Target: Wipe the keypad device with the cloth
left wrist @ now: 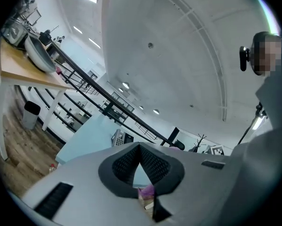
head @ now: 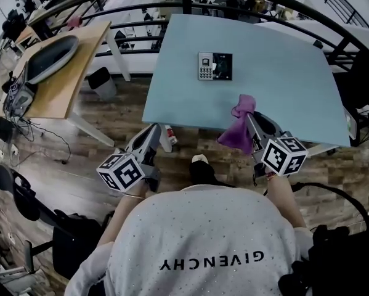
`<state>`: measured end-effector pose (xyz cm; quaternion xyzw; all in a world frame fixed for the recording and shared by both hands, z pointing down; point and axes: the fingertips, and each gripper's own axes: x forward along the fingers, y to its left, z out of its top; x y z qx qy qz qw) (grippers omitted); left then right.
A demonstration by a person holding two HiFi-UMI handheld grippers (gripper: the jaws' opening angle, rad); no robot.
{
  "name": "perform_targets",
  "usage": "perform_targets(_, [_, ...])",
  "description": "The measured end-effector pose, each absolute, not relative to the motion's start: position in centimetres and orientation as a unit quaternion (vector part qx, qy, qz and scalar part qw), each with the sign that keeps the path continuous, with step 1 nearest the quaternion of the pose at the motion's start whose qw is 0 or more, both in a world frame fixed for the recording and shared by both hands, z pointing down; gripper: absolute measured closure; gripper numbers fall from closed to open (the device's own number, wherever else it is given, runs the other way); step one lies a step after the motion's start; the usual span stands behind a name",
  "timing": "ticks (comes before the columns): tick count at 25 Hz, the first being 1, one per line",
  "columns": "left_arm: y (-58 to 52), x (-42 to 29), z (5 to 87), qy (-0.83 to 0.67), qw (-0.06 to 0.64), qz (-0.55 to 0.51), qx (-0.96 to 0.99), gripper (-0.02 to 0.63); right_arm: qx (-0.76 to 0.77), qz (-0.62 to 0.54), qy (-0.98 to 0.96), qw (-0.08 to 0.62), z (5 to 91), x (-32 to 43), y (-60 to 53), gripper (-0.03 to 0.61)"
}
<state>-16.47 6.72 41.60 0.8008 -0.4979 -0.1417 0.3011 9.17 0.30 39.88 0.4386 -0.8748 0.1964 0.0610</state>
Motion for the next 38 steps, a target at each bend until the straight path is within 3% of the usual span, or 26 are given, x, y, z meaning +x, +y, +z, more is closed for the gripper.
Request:
perform_targets(7, [0.2, -17.7, 39.6, -0.521, 0.263, -0.138, 0.800, 0.614, 0.404, 0.172, -0.896, 0.062, 38.4, 6.5, -6.9, 0.523])
perform_targets(14, [-6.9, -16.8, 39.2, -0.536, 0.279, -0.143, 0.784, 0.614, 0.367, 0.161, -0.913, 0.072, 37.4, 5.0, -15.4, 0.523])
perform_targets(26, [-11.5, -18.8, 39.2, -0.562, 0.259, -0.117, 0.777, 0.614, 0.305, 0.198, -0.931, 0.005, 36.9, 0.6, -21.9, 0.523])
perform_targets(33, [-13.0, -20.7, 40.8, -0.589, 0.280, -0.106, 0.751, 0.614, 0.297, 0.204, -0.931, 0.055, 41.6, -3.1, -25.9, 0.523])
perform_targets(38, [-12.8, -20.8, 41.8, -0.597, 0.288, -0.089, 0.744, 0.614, 0.330, 0.182, -0.917, 0.134, 46.1, -4.0, -27.8, 0.518])
